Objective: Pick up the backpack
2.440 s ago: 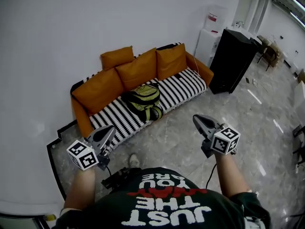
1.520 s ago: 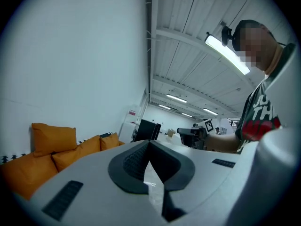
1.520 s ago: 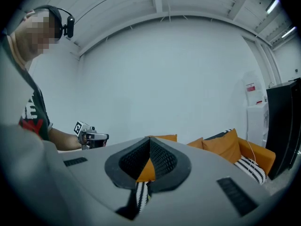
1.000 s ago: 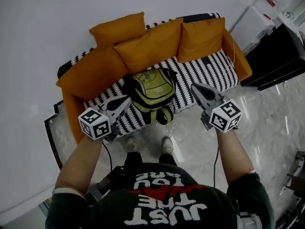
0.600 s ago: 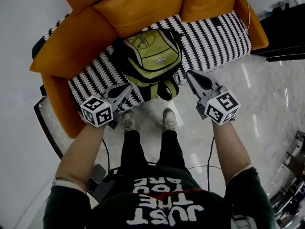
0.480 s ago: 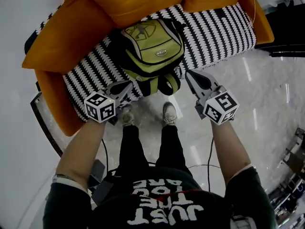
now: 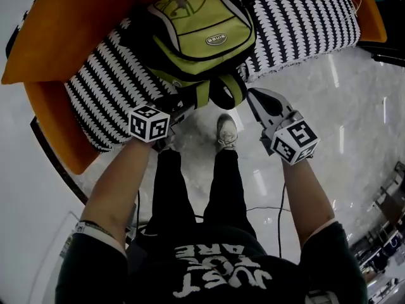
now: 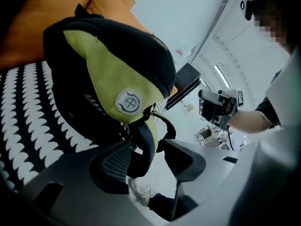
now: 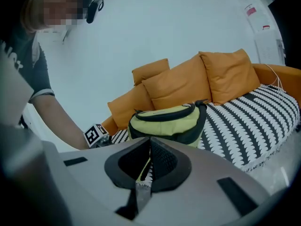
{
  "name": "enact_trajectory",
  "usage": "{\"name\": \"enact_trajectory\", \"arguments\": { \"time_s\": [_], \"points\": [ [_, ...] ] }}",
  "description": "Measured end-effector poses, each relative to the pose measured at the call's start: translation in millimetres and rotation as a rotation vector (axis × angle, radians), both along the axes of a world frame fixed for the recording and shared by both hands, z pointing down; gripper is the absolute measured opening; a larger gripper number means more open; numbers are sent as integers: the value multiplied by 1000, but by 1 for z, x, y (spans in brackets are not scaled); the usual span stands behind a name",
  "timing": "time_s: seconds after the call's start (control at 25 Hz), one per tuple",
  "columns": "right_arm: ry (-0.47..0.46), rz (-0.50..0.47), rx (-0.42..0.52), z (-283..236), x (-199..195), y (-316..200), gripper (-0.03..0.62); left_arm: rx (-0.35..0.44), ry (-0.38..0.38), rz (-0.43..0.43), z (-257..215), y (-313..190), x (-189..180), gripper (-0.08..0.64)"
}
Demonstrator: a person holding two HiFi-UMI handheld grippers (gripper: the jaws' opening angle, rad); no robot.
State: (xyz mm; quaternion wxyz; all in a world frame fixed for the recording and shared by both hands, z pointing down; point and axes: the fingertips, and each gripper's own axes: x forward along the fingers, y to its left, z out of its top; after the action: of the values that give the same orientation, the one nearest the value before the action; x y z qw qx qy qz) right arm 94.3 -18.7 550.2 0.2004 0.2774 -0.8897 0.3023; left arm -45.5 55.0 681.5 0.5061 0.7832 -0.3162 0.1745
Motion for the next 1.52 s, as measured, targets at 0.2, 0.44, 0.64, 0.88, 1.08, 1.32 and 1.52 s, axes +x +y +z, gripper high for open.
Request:
{"name": "enact_trajectory", "arguments": {
  "time_s": [0.2, 0.44, 0.64, 0.88, 1.08, 1.32, 1.52],
  "points": [
    [-10, 9, -23, 16, 4, 5, 28, -22, 12, 39, 19, -4, 20, 245],
    [-23, 14, -38, 21, 12, 16, 28, -62, 108, 30, 23, -13, 54, 245],
    [-29, 17, -43, 19, 14, 23, 28, -116, 101, -47, 35, -21, 54, 149],
    [-39, 27, -45, 15, 18, 26, 28, -62, 279, -28, -10, -25, 71, 63],
    [-54, 39, -1, -1, 15, 10, 28, 54, 371, -9, -59, -44, 72, 57],
    [-55, 55, 34, -43, 10, -9, 28, 130, 429, 15, -120, -56, 67, 57],
    [-59, 68, 67, -78, 10, -25, 28, 204, 484, 2, -179, -83, 62, 55]
  ]
}}
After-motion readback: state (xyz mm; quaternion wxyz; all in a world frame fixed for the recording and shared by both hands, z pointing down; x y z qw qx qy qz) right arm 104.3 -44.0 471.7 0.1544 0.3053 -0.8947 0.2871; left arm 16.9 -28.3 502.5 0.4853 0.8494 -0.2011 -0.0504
